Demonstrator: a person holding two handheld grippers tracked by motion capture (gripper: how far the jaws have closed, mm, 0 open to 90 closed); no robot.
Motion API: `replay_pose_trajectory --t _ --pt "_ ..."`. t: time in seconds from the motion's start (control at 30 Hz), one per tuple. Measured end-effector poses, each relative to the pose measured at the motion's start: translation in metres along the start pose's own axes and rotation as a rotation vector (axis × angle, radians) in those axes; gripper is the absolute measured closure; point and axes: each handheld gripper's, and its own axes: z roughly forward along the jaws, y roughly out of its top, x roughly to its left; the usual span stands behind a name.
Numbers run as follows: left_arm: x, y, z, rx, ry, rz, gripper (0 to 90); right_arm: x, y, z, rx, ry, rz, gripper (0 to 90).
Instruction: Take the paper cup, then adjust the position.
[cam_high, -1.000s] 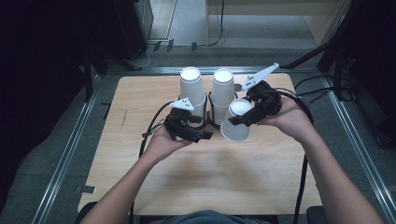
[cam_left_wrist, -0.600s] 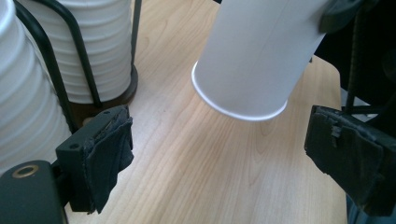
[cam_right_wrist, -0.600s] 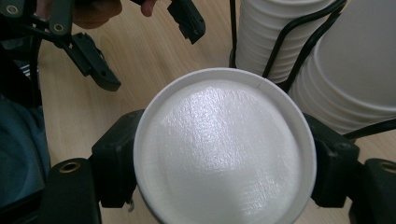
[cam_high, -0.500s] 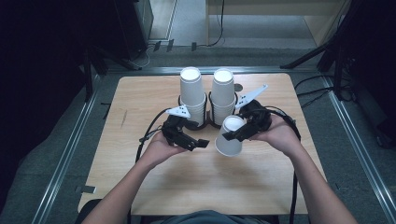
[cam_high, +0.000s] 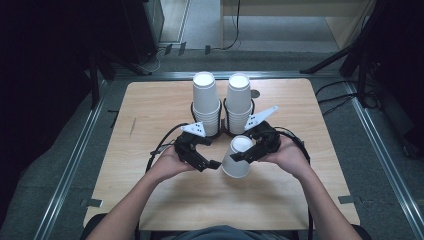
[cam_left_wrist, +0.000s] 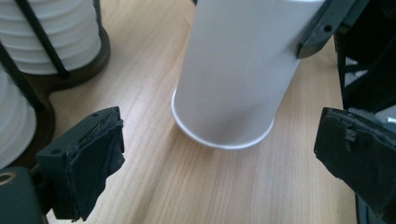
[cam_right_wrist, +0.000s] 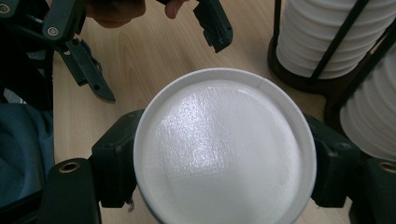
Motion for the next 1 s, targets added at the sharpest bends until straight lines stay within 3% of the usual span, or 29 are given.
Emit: replay_pose_trajectory --t 0.1,0.3,0.5,0.57,0.77,1.0 --pt "0.0 0.0 0.003 0.006 0.001 0.002 1.6 0.001 -0.002 0.007 0.008 0.004 -0.006 25.1" --pt "0.001 -0.002 0.005 -0.025 -0.02 -0.012 1.6 0.001 -0.004 0.014 -0.033 0.019 0.008 25.1" --pt "0.004 -0.006 0.012 -0.003 -0.027 -0.003 1.5 0.001 -0.004 0.018 -0.064 0.026 0.011 25.1" --pt "0.006 -0.007 0.015 -0.001 -0.053 -0.011 1.6 0.0 -0.003 0.019 -0.08 0.035 0.014 25.2" --pt "0.006 -0.007 0.02 0.014 -0.051 -0.007 0.0 0.0 0.002 0.018 -0.129 0.065 0.019 25.2" --pt "0.002 -0.007 0.024 -0.009 -0.062 0.021 0.0 0.004 0.006 0.02 -0.144 0.078 0.02 25.2"
